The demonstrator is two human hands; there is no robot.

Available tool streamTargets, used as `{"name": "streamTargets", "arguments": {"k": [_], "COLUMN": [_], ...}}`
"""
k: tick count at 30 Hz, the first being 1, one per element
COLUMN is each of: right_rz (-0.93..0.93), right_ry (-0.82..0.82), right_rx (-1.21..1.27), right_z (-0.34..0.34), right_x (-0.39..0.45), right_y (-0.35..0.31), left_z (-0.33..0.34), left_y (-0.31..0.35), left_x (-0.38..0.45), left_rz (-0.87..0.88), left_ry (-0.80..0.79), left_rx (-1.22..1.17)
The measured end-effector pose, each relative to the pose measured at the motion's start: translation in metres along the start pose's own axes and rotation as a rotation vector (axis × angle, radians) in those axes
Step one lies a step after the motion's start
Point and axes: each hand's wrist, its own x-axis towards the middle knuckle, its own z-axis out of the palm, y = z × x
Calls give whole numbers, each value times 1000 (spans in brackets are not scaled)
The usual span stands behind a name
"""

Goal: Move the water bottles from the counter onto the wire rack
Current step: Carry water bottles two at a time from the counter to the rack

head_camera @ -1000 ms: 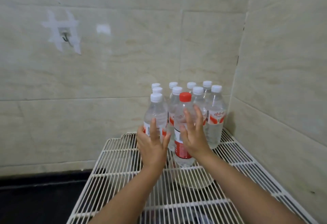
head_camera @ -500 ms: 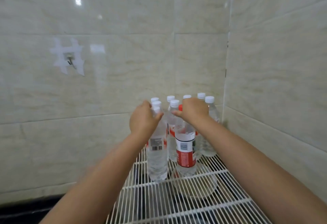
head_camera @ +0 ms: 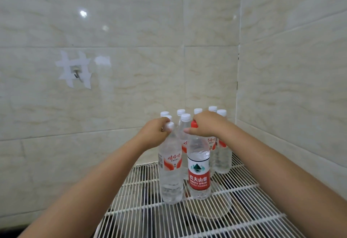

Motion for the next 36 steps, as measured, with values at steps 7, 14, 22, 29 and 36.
{"name": "streamTargets", "arguments": {"k": [7,14,22,29,36], "right_rz": [41,-36,-46,-55,-76], "right_ry": [61,35,140,127,83], "right_rx": [-21,89,265,341,357], "right_z": [0,4,11,17,18], "right_x": [6,-7,-9,5,9], "right_y": [-7,-1,6,3,5], "left_z": [7,5,6,16,26], "left_y": [5,6,14,12,7], "left_x": [3,-1,4,6,4], "left_rz": [-130,-138,-120,-77,-81], "left_ry": [126,124,115,122,227], "left_rx": [122,136,86,73,-4]}}
